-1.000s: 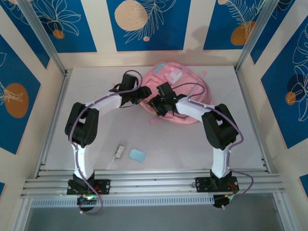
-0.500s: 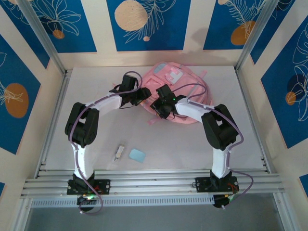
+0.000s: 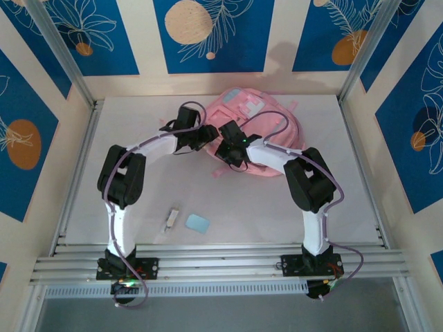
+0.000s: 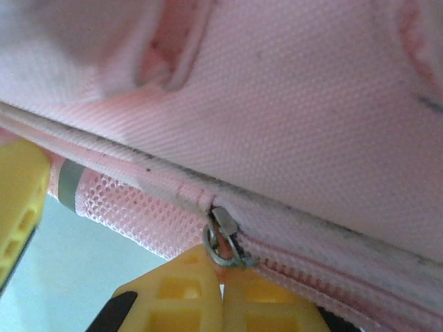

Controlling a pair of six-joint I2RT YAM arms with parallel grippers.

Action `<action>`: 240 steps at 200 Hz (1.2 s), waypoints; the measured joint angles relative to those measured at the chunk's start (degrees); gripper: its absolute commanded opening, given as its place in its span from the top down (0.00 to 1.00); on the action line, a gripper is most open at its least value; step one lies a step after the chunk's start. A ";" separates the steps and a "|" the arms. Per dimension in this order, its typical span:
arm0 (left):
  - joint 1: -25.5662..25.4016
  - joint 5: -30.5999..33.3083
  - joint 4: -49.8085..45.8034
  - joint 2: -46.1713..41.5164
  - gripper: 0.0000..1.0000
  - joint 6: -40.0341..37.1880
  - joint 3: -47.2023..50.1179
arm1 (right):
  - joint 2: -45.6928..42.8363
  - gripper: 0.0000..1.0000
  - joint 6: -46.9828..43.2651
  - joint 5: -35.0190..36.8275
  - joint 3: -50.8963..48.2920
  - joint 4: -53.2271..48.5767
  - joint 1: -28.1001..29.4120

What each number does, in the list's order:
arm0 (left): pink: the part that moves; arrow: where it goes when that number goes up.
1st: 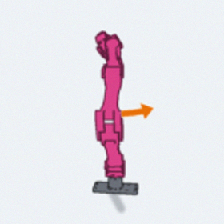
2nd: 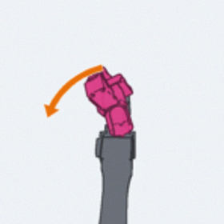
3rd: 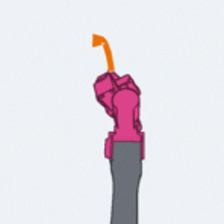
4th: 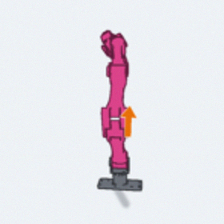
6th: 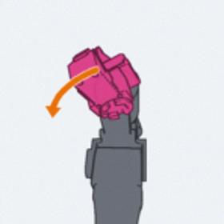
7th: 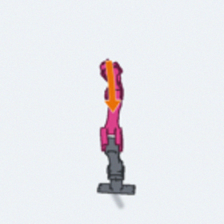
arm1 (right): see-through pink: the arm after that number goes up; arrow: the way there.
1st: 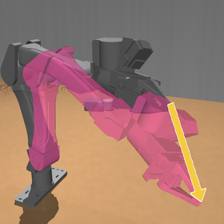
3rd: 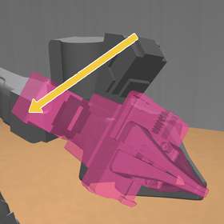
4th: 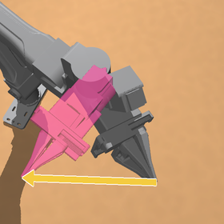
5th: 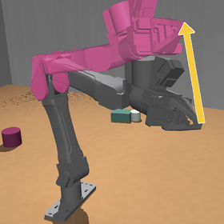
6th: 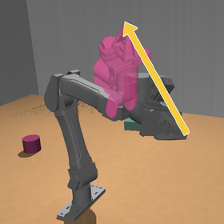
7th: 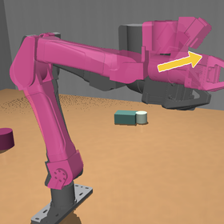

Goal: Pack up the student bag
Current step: Zip the student bag at the center of the table.

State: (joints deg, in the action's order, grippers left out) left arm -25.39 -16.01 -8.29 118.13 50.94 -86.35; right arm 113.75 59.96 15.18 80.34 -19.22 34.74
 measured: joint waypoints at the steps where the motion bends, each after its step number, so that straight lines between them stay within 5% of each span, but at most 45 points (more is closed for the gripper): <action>1: 0.00 0.02 -0.02 0.07 0.44 -0.02 -0.11 | 0.00 1.00 -0.24 0.02 0.02 -0.02 0.00; 40: 0.00 0.87 -1.97 2.78 0.48 -1.27 -4.68 | -0.81 1.00 -8.85 0.31 1.49 -2.78 -0.04; 94: -0.11 0.96 -0.70 6.62 1.00 -1.05 -8.48 | -5.92 1.00 -14.88 -4.92 -0.44 -6.95 -1.60; 171: 0.09 2.14 1.09 7.76 1.00 -0.87 -9.97 | -18.47 1.00 -19.32 -13.99 -11.17 -22.64 -3.89; 200: 0.09 1.03 3.41 6.88 1.00 0.66 -7.82 | -19.80 0.74 -18.93 -15.93 -10.40 -22.51 -5.01; 240: -0.37 -0.92 8.52 1.97 1.00 6.19 0.02 | -18.58 0.62 -14.78 -18.23 -6.36 -16.35 -4.98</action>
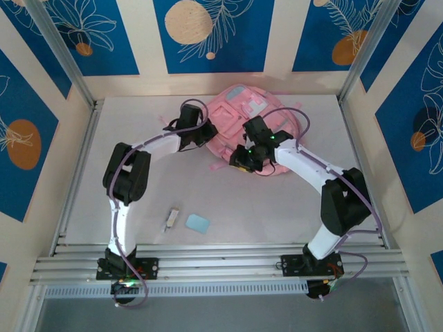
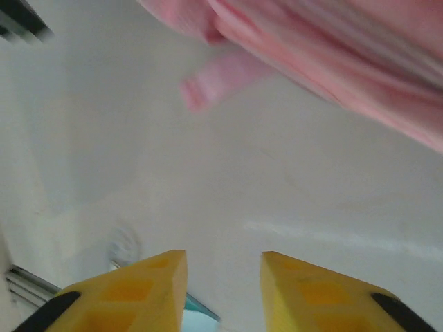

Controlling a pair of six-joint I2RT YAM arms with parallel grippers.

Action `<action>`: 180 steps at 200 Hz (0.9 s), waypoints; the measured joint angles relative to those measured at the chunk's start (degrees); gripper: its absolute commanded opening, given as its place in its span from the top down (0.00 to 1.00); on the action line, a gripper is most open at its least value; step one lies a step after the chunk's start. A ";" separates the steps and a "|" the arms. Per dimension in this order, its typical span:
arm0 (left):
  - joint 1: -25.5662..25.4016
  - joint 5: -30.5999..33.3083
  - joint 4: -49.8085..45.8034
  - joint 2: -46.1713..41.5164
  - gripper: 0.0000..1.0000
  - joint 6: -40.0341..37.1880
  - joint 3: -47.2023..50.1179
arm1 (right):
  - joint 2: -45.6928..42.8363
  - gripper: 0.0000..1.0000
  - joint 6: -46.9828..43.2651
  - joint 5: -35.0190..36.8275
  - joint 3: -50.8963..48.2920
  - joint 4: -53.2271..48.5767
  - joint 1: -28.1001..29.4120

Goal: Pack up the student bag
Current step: Zip the student bag at the center of the table.

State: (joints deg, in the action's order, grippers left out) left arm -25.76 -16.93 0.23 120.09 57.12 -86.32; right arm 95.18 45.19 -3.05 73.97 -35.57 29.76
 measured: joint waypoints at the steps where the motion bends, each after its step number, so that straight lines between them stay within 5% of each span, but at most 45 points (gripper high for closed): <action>1: 0.00 0.00 0.07 -0.11 1.00 0.13 0.13 | 0.09 0.62 0.09 -0.09 0.11 0.35 0.00; 126: -2.45 -1.36 7.74 -6.80 1.00 12.98 9.66 | 10.21 0.61 14.45 1.60 0.87 17.99 0.57; 180: -2.60 -0.59 9.53 -8.04 1.00 14.14 11.67 | 11.87 0.92 15.67 5.73 0.92 18.16 0.87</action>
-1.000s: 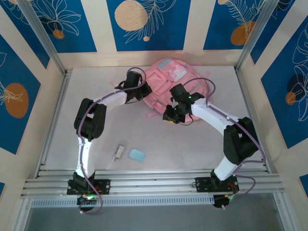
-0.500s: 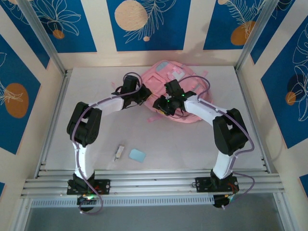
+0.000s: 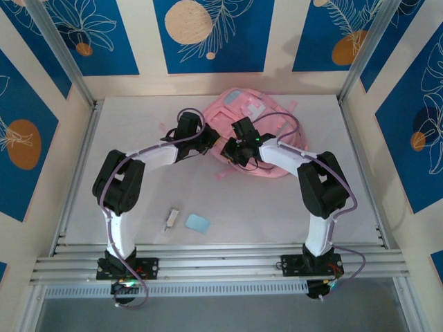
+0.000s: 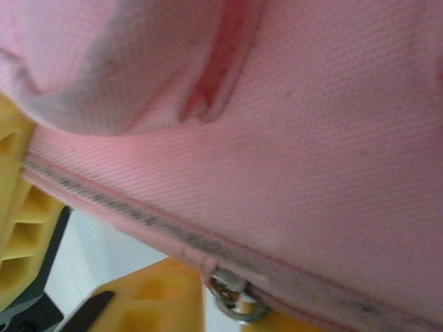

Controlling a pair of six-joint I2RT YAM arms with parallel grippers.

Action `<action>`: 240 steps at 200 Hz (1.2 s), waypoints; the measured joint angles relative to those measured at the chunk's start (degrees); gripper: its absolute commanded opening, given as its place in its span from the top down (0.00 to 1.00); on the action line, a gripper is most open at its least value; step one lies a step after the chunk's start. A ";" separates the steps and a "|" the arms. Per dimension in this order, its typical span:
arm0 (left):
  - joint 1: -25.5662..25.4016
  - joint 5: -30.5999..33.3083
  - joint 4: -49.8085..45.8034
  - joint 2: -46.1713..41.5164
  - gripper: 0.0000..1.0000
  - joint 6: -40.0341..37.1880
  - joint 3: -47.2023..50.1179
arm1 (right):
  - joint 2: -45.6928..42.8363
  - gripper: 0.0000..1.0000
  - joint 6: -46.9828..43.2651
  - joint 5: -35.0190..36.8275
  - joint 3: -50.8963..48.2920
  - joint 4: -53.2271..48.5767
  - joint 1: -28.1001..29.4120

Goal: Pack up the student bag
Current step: Zip the student bag at the center of the table.

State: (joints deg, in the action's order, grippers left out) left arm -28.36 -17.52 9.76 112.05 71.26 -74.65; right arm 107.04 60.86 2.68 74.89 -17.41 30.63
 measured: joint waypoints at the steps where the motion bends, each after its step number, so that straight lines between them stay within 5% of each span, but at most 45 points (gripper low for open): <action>1: -0.02 0.00 0.02 -0.02 1.00 0.00 0.00 | 0.00 0.92 0.02 0.00 0.00 0.02 0.02; 33: -0.02 0.24 0.26 -0.04 1.00 -0.07 0.04 | -0.15 1.00 -2.01 0.79 -0.02 -0.33 0.31; 165: 0.48 -3.50 -8.68 2.25 1.00 -8.70 -5.35 | -10.21 1.00 -22.18 -0.44 -3.23 -15.21 -1.42; 200: 2.45 -1.38 -7.91 2.91 1.00 -9.99 -7.26 | -14.43 1.00 -24.52 -3.96 -8.13 -30.32 -2.49; 240: 3.23 -1.01 -7.56 2.91 1.00 -10.36 -7.41 | -14.69 1.00 -25.00 -11.43 -8.90 -32.13 -5.62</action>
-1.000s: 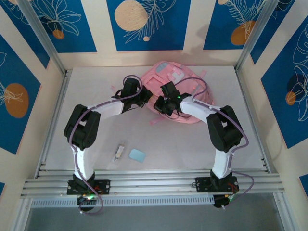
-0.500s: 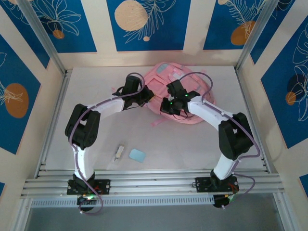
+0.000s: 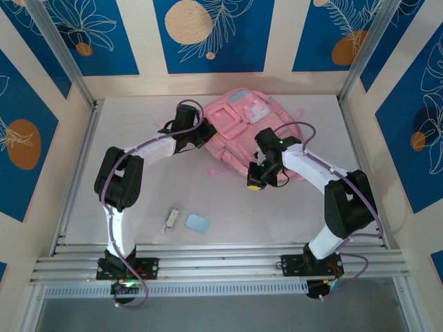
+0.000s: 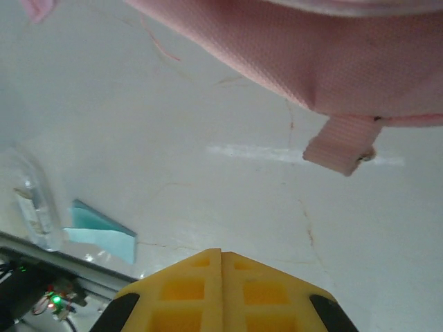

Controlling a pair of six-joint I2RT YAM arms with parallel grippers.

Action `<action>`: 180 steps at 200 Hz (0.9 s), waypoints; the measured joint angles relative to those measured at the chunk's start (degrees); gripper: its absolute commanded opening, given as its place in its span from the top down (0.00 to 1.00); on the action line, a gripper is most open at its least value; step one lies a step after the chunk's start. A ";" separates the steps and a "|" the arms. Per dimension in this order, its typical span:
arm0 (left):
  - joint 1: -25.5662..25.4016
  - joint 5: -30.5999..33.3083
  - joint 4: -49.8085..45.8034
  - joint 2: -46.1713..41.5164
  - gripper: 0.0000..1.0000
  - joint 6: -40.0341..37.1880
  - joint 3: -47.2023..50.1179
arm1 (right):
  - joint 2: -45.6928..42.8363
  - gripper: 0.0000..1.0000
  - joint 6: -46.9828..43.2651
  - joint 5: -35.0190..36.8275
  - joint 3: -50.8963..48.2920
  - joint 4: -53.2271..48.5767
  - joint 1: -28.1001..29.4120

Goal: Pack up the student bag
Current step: Zip the student bag at the center of the table.

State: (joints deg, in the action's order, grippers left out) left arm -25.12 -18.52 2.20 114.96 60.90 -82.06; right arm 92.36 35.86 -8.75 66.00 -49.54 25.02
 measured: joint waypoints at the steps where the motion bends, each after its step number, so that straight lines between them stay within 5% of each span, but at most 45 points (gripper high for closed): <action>1: 0.00 0.00 0.02 0.00 1.00 0.00 0.00 | 0.00 1.00 0.00 -0.09 0.00 0.04 -0.02; 21: 0.00 -0.07 0.13 0.00 1.00 0.02 0.00 | 0.11 1.00 0.24 -1.44 0.96 0.90 -0.13; 80: -1.16 -0.07 3.74 -0.42 1.00 3.37 2.34 | 1.46 0.64 7.26 -0.22 7.34 10.10 1.62; 138: -3.34 0.42 5.90 -2.95 1.00 6.29 4.20 | 9.79 0.58 14.45 7.82 15.39 16.87 5.44; 180: -3.74 0.81 7.02 -3.06 1.00 7.28 4.79 | 18.47 0.55 15.80 17.70 24.48 10.95 7.78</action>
State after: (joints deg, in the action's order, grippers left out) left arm -28.86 -17.72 9.21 111.90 68.18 -77.28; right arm 110.83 51.66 8.95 90.48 -38.59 32.80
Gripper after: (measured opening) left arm 0.048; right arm 0.439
